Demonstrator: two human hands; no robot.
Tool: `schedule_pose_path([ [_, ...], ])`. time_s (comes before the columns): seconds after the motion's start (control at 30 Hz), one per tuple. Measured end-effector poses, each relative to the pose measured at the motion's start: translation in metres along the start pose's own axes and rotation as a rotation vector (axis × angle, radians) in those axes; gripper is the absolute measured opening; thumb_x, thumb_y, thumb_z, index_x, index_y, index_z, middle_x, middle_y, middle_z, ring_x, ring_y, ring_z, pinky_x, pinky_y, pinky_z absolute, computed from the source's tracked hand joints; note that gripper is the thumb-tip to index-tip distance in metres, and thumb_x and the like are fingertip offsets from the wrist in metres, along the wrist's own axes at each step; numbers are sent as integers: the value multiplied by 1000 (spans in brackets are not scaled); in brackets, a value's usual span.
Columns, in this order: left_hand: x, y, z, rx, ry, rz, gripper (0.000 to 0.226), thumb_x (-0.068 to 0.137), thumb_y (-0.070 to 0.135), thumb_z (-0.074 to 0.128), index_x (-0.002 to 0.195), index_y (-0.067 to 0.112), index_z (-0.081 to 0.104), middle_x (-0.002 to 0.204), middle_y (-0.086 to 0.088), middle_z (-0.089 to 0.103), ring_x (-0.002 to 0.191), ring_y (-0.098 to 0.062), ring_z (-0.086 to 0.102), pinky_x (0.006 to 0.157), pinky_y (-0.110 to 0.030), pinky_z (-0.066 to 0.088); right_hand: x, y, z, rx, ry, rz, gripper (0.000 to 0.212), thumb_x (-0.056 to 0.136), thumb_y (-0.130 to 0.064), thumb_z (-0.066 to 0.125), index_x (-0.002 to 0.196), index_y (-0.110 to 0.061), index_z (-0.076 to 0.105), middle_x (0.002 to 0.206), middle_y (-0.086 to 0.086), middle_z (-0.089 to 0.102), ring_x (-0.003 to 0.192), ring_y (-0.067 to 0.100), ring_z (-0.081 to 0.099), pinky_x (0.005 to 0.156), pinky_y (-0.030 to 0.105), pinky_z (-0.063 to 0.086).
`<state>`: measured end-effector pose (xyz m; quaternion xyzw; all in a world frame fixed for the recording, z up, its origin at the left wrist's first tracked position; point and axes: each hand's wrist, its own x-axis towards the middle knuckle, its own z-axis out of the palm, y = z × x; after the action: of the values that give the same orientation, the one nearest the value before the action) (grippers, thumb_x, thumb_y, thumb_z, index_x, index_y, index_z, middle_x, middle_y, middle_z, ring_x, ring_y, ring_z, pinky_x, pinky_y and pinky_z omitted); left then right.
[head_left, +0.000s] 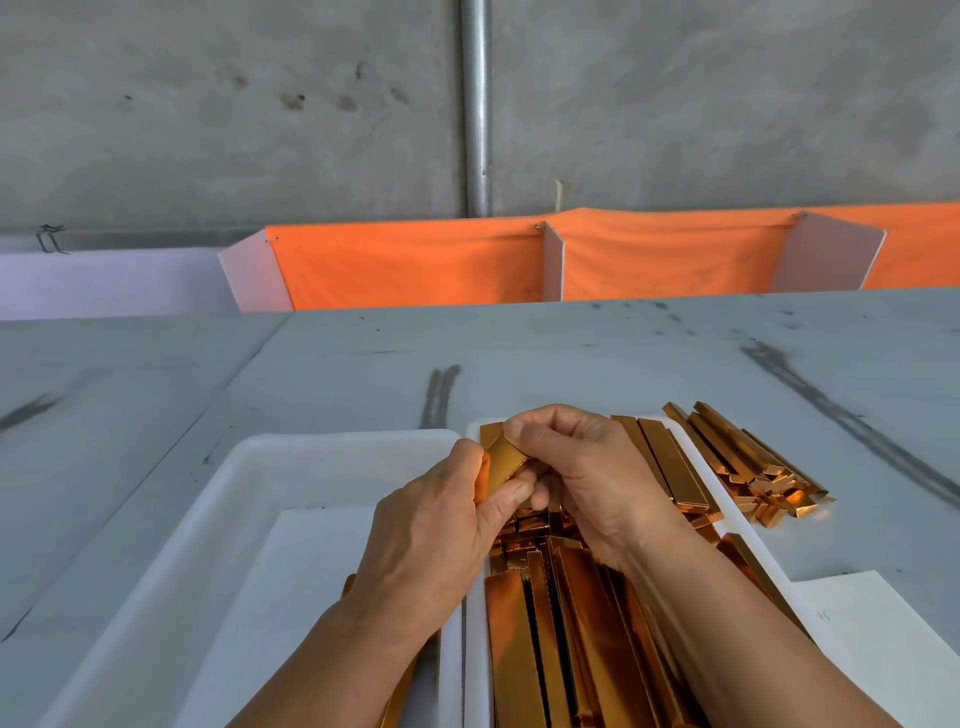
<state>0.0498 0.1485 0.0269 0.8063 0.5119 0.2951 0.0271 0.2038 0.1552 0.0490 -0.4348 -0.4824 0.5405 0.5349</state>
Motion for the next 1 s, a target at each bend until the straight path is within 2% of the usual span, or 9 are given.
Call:
schedule_pose_path([
  [0.13,-1,0,0,-23,-4,12,47,77,78,12,80,33,25,61,11,38,53,-3,44,47,-13,27,1,1,0,-32,42,-63,11,88,-16,72,80,-11,67,65,17,64,42,19,49,44,23,45],
  [0.33,0,1,-1,-42,-9,9,55,73,79,12,90,30,31,66,13,40,57,-2,46,48,-11,29,-1,0,0,-23,57,-105,24,90,-17,68,66,-16,66,61,16,65,39,18,50,43,22,45],
  [0.6,0,1,0,-27,-2,3,55,74,78,11,91,30,32,64,12,40,57,-3,48,49,-11,29,-1,1,2,-56,69,-141,10,89,-17,72,82,-10,67,59,16,64,39,18,50,44,22,46],
  [0.77,0,1,0,-38,-6,-7,56,73,78,12,95,31,33,67,14,41,58,-3,48,48,-11,29,-2,1,1,-109,54,-174,15,89,-23,71,76,-15,71,63,17,67,41,18,53,48,23,48],
  [1.0,-1,0,0,-51,25,-4,54,77,78,16,93,30,36,63,12,42,56,-4,48,50,-12,28,-3,-3,-3,-119,19,-142,15,92,-17,67,80,-13,75,66,16,69,46,19,57,49,22,48],
])
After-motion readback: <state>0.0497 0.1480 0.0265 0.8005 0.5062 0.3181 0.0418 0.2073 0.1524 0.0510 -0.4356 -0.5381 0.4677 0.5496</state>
